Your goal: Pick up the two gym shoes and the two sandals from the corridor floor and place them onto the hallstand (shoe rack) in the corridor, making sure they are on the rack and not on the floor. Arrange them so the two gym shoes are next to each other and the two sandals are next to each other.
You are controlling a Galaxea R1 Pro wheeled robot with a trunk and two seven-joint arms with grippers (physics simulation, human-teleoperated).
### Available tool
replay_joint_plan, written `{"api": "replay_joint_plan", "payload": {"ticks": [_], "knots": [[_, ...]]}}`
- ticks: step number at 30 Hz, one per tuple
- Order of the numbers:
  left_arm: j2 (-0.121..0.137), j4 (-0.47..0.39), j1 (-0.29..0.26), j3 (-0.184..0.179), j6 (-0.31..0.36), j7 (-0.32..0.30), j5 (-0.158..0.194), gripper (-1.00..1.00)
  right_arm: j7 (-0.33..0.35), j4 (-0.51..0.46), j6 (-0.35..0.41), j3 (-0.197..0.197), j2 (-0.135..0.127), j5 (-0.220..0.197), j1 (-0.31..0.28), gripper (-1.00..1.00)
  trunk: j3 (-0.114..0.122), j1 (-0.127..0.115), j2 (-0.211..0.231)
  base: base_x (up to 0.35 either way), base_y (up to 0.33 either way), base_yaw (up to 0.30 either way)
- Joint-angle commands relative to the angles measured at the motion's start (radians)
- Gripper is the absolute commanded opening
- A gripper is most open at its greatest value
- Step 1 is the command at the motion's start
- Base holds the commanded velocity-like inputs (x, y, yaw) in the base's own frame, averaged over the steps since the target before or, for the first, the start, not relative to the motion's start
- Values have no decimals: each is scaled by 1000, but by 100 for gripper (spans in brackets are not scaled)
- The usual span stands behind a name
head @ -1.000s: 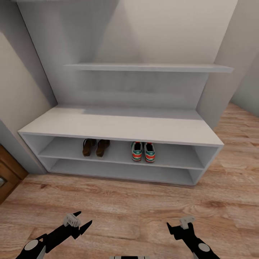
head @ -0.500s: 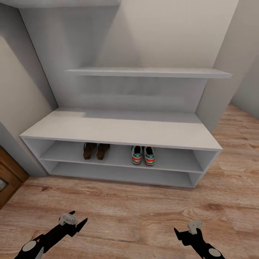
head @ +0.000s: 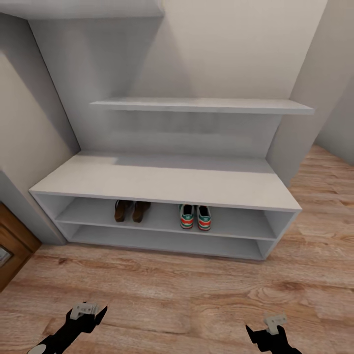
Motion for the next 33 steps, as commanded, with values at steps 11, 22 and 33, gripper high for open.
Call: {"api": "replay_joint_plan", "payload": {"ticks": [11,22,33], "knots": [[-3,70,1,3,-4,131,10,100,-3,11,-5,4,1,-4,-1,100,34,-42,77,0,0,0],[-12,123,1,26,-6,255,15,100,-239,144,-195,5,41,-2,7,100,68,-85,154,0,0,0],[-16,186,1,51,-80,318,14,100,-313,156,-222,6,107,-1,23,100,103,-127,231,0,0,0]]}}
